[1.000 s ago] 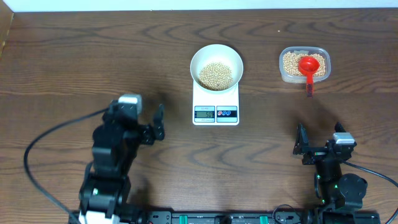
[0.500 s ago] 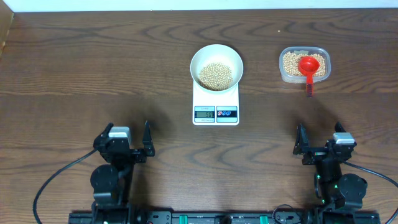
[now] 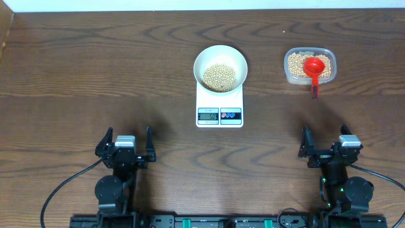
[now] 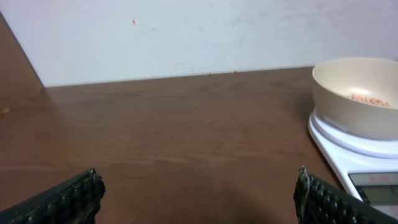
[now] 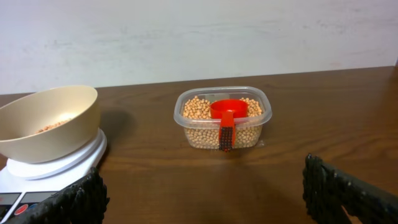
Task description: Scoop item into bowl and weigh 50g on scale
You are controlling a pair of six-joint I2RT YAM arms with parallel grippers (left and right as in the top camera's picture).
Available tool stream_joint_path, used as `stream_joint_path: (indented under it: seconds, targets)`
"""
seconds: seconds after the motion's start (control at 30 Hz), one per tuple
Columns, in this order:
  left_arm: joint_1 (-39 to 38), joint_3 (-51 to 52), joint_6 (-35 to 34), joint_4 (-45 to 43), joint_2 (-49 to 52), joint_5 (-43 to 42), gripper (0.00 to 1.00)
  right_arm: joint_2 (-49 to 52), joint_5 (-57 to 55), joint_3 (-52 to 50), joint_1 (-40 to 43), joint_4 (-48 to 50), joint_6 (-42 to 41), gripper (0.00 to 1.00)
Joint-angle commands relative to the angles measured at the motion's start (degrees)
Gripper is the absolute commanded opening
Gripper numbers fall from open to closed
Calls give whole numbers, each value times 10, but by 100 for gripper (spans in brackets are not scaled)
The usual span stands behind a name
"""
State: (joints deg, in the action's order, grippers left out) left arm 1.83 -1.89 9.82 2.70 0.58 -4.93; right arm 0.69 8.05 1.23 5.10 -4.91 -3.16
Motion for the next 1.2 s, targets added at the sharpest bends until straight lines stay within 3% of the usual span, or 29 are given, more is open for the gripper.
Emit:
stream_joint_path:
  seconds: [0.0,1.17]
  targets:
    - [3,17,11,-5,-5,11,100,-4,-4,-3,-3,0,3,99]
    - [1,17,6,11,-3,15,100,-4,-4,-3,-3,0,3,99]
